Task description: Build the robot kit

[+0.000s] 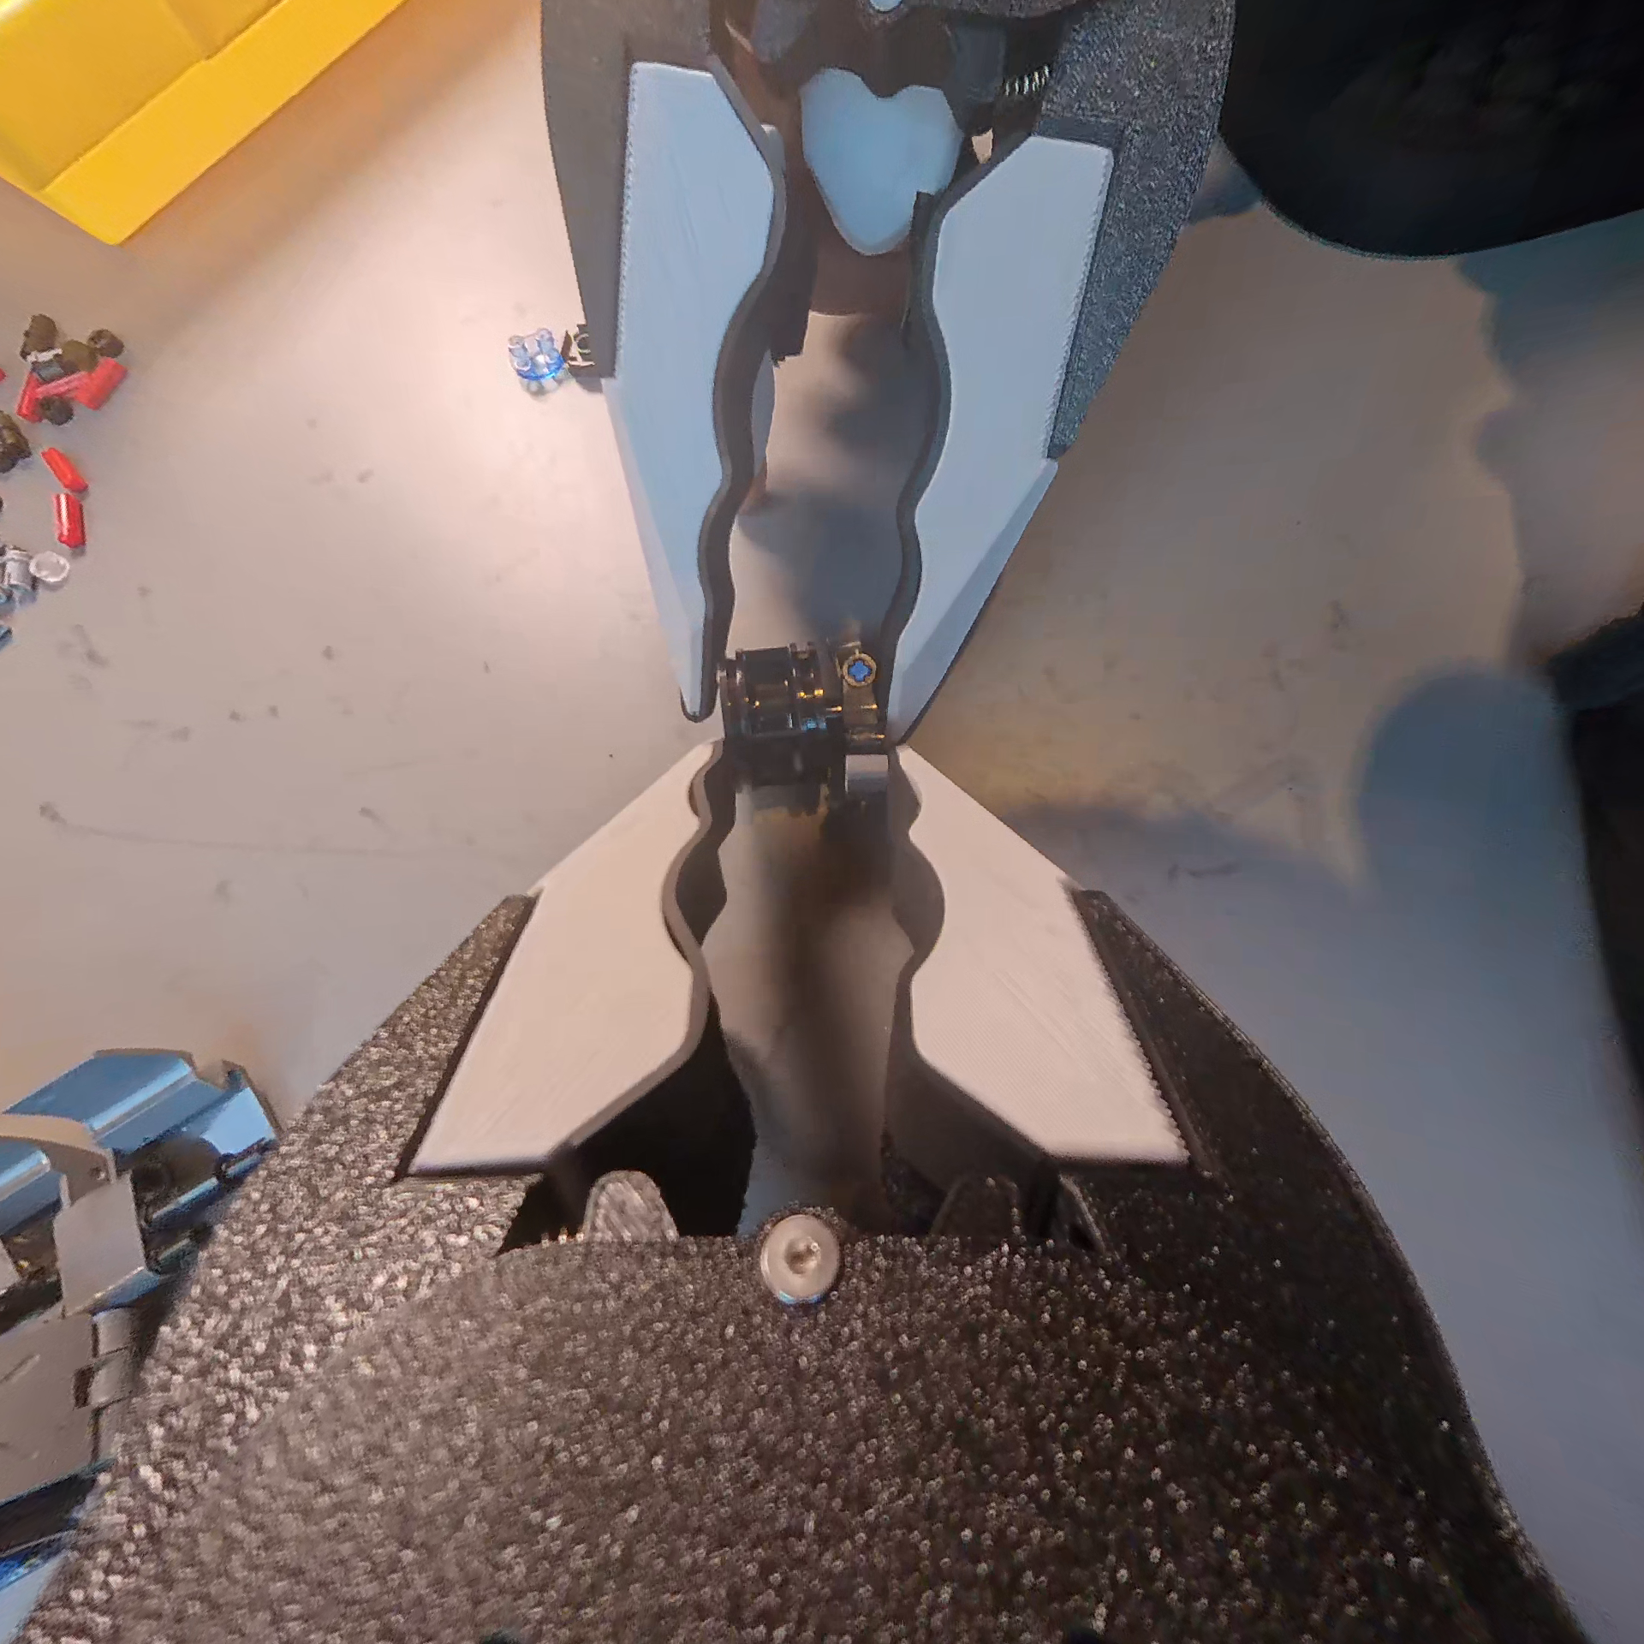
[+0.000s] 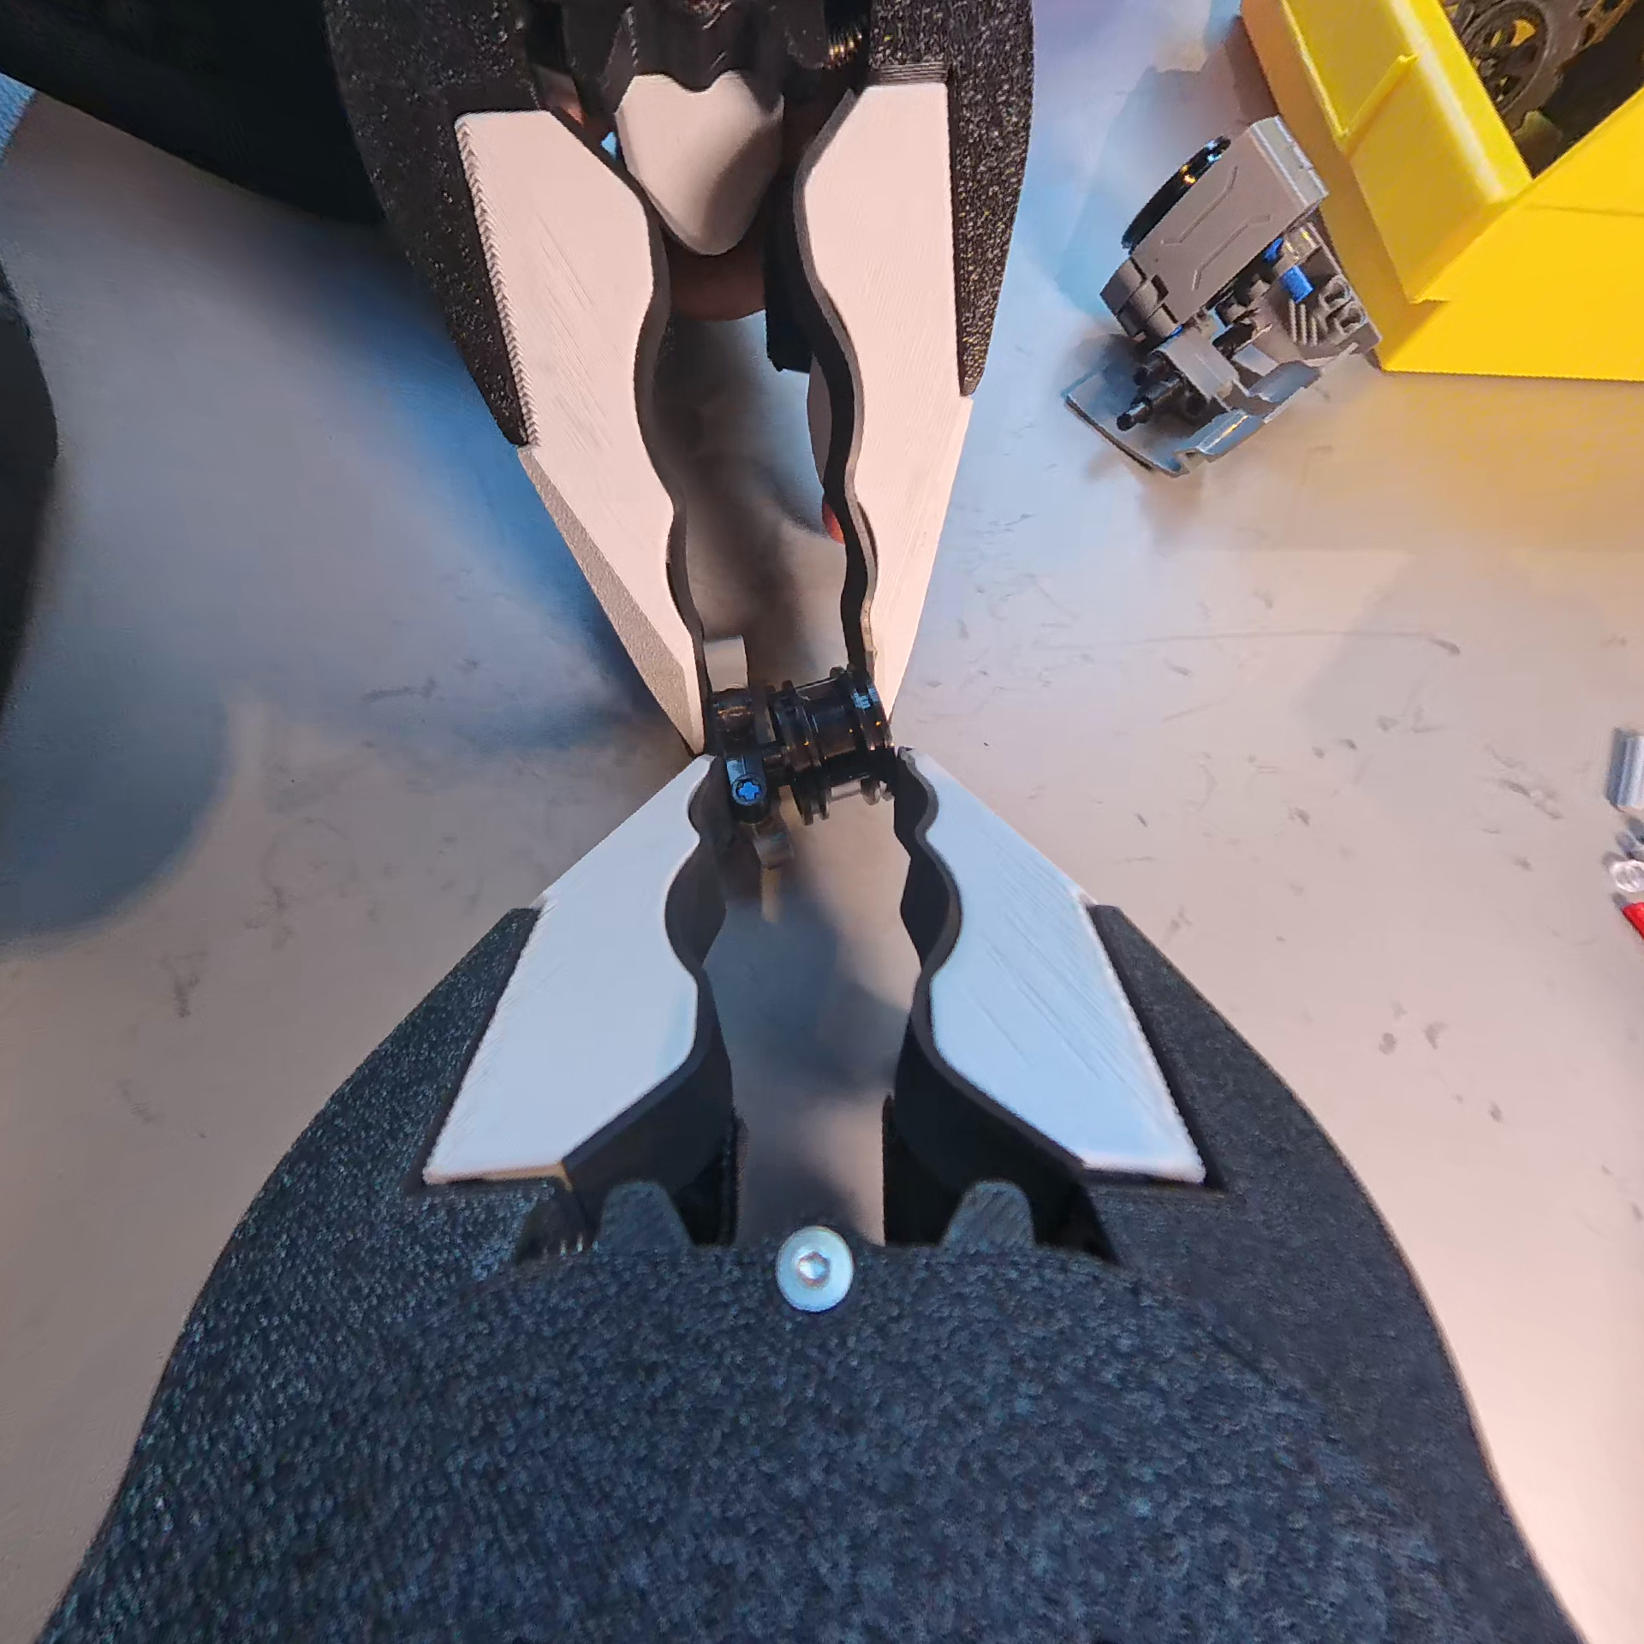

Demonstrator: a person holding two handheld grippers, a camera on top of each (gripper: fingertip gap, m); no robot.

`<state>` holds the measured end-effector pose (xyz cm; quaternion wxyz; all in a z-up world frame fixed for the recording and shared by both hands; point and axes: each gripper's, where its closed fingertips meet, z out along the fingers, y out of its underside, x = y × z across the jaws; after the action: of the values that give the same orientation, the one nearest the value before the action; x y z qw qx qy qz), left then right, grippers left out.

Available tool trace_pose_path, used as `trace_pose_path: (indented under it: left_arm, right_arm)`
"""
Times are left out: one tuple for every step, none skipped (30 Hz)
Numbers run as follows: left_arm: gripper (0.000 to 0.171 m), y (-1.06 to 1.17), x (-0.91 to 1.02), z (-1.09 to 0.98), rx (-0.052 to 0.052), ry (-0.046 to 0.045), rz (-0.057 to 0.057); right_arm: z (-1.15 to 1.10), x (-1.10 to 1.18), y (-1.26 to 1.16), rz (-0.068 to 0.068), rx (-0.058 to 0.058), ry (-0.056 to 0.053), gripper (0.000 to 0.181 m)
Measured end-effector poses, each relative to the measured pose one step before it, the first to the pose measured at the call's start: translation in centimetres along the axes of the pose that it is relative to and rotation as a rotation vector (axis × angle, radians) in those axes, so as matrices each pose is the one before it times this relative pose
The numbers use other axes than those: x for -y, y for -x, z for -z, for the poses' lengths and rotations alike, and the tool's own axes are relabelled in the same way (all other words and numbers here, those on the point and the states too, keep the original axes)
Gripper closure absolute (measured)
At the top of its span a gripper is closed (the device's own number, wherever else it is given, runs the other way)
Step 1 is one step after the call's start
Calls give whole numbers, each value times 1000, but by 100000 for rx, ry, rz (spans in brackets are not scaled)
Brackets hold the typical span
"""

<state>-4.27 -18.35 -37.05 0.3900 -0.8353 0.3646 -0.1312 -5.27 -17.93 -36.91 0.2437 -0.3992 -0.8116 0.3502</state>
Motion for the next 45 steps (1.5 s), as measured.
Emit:
trace_pose_path:
  left_arm:
    - [140, -71, -15, 17, -592, -45, 427]
    - [140, -76, -13, 27, -886, -52, 623]
    - [140, -156, -18, 32, -1699, -211, 1138]
    - [140, -83, -10, 2, -1119, -453, 1343]
    - [140, -27, -2, -6, -282, -424, 1015]
    - [140, -67, 4, -13, -397, -235, 1063]
    - [140, 7, 11, -6, 5, -233, 621]
    - [140, -4, 3, -4, -33, 17, 703]
    - [140, 9, 11, -7, 109, 107, 291]
    - [140, -4, 5, -6, 191, -2, 337]
    - [140, 6, 20, -4, 339, -212, 193]
    - [141, -5, -1, 4, 517, -224, -204]
    - [141, -9, -1, 9, 550, -109, -486]
    - [141, -40, -34, 25, 256, -21, -521]
    - [143, -51, 3, 15, -11, -34, -303]
    - [143, -53, -14, 3, 125, -24, -410]
    - [143, -66, -2, 5, -27, -18, -421]
    - [143, -40, 2, 3, 119, -46, -302]
    - [143, -29, -5, -11, -35, 13, -161]
    - [143, -44, -8, 10, -689, -8, 464]
    - [143, -13, -4, 5, -102, -7, -112]
    - [143, -45, 6, -6, 15, -7, -438]
    - [143, -5, 1, -11, 64, -60, -608]
    - [142, 35, 9, -10, 431, -140, -1159]
    - [141, 61, 26, -50, 674, -85, -736]
    - [140, 3, 11, -41, -1, -22, -142]
    - [140, 18, -19, 17, -219, 26, 204]
    - [140, 84, -79, 7, 296, 239, 81]
    - [137, 160, -63, 24, 582, 158, 373]
    - [134, 181, -35, 52, 186, -59, 1021]
    - [136, -5, 6, 54, -1265, -226, 1193]
    - [139, -147, -6, 5, -1816, 46, 688]
    - [139, -108, -54, -44, -1011, 497, 139]
    - [140, -57, 2, -20, -599, 32, -78]
    - [140, -14, 7, -5, -460, -16, 192]
    - [139, -16, 26, 20, -521, -168, 283]
    - [139, -48, 40, 51, -806, -318, 456]
    - [138, 5, 37, 44, -566, -351, 581]
    - [138, -58, 13, 39, -876, -165, 458]
    - [138, -40, 5, 6, -586, -56, 308]
    - [138, 29, 3, -2, 34, 19, 164]
    - [138, 32, -9, -18, 377, 103, -188]
    - [138, 42, -7, 5, 333, 17, -237]
    - [138, 53, -16, 19, 266, 17, 65]
    - [138, 62, -29, 33, 152, 51, 115]
  right_arm:
    - [-13, 19, 59, 103, 138, -11, 147]
    - [-6, 31, 84, 482, -42, -79, 147]
    - [1, 46, 179, 71, 647, -69, 147]
    - [-12, 36, 37, 91, -230, -19, 147]
    - [2, -3, -1, 580, -586, -70, 148]
    - [15, 16, 78, 173, 100, -35, 148]
    - [-8, 13, -21, 103, -369, 5, 148]
    - [-2, 10, 9, 213, -390, -99, 148]
    - [19, -5, -2, 168, -670, -56, 149]
    - [18, -2, 1, -43, -449, -23, 149]
    - [14, 4, -6, 207, -429, -34, 149]
    - [3, -2, -2, 384, -586, -63, 149]
    - [-1, 25, 18, 556, -683, -74, 149]
    - [0, 15, 37, 608, -572, -80, 149]
    - [11, 13, 51, 423, -338, -73, 151]
    - [17, 13, 44, 1115, -805, -132, 151]
    - [7, -22, 94, -451, 450, 39, 151]
    - [12, -17, 26, 123, 57, 2, 151]
    - [16, -11, 52, 2, 350, -16, 151]
    - [11, -9, 31, -72, 260, -36, 151]
    - [7, -6, 22, 281, -166, 30, 151]
    - [19, -16, 55, 112, 65, 0, 151]
    - [20, -25, 3, 411, -845, 75, 150]
    - [0, -44, -51, -32, -1042, 179, 150]
    - [47, -77, -35, -717, -26, 211, 149]
    - [26, -37, -10, -338, 230, -3, 149]
    - [-20, -6, -7, -420, 383, 0, 149]
    - [-15, -14, -82, -730, 54, 81, 149]
    - [-28, -4, -25, -715, 607, 45, 148]
    - [-13, 25, -31, -876, 648, -173, 148]
    - [4, 51, -50, -41, 148, -355, 148]
    - [-25, 15, 23, 421, 286, -67, 148]
    - [-33, -41, 68, 525, 641, 389, 147]
    - [23, 17, 42, 813, 368, -315, 147]
    - [11, -4, 3, -12, 513, -85, 147]
    - [44, 23, 25, -247, 736, -304, 147]
    - [69, 54, 40, -192, 788, -579, 147]
    - [61, 44, 47, -214, 635, -455, 147]
    - [31, 53, 52, -78, 576, -379, 147]
    - [13, 13, 42, 39, 246, -98, 147]
    - [-7, -19, -19, 42, -137, 142, 147]
    - [-22, -31, -22, -34, -182, 267, 148]
    - [4, 4, -51, -99, -146, -6, 149]
    - [15, 0, -30, -288, 39, -104, 149]
    - [34, -7, -38, -431, 94, -93, 149]
